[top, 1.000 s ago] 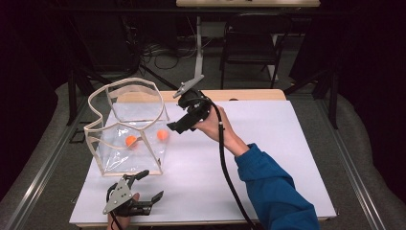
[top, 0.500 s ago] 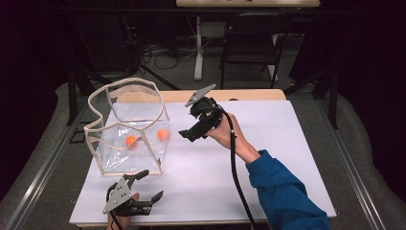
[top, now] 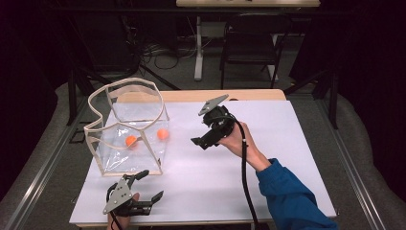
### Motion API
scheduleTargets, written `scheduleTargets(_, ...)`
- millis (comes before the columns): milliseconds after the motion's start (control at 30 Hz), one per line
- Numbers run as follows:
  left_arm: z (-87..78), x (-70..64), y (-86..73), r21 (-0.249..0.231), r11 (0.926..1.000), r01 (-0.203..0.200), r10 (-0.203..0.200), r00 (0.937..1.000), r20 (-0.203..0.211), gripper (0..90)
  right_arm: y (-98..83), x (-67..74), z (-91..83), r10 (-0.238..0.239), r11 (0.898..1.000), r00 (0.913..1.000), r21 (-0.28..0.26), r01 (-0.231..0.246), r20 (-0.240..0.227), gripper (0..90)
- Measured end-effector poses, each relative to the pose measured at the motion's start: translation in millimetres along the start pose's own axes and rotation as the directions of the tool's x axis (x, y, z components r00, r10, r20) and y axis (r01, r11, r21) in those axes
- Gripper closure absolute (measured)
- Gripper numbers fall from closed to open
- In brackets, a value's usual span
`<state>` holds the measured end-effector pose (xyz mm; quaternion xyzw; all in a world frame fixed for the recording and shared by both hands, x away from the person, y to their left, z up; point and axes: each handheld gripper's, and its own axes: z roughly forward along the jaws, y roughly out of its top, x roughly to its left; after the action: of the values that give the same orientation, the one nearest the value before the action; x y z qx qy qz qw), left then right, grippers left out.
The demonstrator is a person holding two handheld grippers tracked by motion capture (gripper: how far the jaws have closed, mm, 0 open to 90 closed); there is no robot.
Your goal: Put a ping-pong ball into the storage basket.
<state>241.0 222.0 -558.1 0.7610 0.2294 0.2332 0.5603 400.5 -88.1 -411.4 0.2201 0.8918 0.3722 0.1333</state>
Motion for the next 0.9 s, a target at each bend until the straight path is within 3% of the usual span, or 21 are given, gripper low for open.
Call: scheduleTargets(900, 0.9, -0.3, -0.2, 0.003, 1.0000, -0.003, 0.003, 1.0000, -0.004, 15.9, -68.2, 18.2, -12.6, 0.006, 1.000, 0.9994, 0.000, -0.006, 0.035, 0.2)
